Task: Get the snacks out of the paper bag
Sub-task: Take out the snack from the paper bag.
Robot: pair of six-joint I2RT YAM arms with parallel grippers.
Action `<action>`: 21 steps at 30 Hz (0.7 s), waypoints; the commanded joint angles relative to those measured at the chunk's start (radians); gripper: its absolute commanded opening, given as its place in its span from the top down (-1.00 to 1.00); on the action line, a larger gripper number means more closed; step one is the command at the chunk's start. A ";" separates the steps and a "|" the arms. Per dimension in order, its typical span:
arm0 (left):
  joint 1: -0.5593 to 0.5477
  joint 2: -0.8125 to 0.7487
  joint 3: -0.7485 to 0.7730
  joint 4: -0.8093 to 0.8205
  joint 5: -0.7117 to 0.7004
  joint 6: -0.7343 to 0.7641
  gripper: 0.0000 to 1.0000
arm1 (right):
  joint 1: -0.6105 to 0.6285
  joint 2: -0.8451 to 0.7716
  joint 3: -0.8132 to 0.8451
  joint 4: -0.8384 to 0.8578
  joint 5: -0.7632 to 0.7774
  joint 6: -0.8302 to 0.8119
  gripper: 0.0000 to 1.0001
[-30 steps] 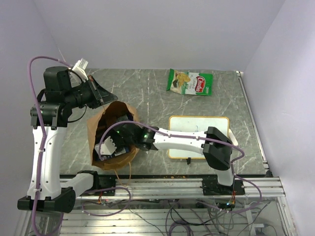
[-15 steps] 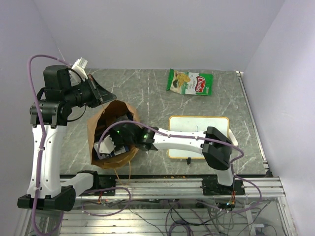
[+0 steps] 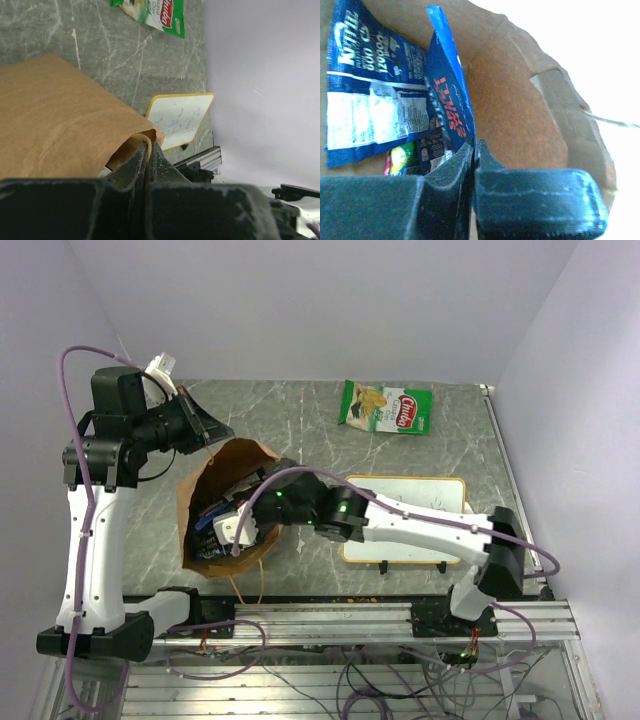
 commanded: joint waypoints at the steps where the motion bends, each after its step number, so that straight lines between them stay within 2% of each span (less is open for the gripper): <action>1: 0.000 0.038 0.072 0.002 -0.057 0.002 0.86 | 0.002 -0.095 0.017 -0.122 -0.058 0.082 1.00; 6: 0.000 0.053 0.060 0.017 -0.064 -0.017 0.86 | 0.001 -0.206 0.073 -0.172 -0.102 0.190 1.00; 12: 0.000 0.051 0.022 0.020 -0.066 -0.022 0.86 | 0.001 -0.286 0.175 -0.113 -0.039 0.488 1.00; 16: -0.001 0.053 0.016 0.012 -0.079 -0.032 0.86 | 0.002 -0.307 0.235 -0.008 0.128 0.629 1.00; 21: 0.000 0.023 -0.027 0.044 -0.074 -0.077 0.86 | 0.002 -0.289 0.334 0.094 0.470 0.702 1.00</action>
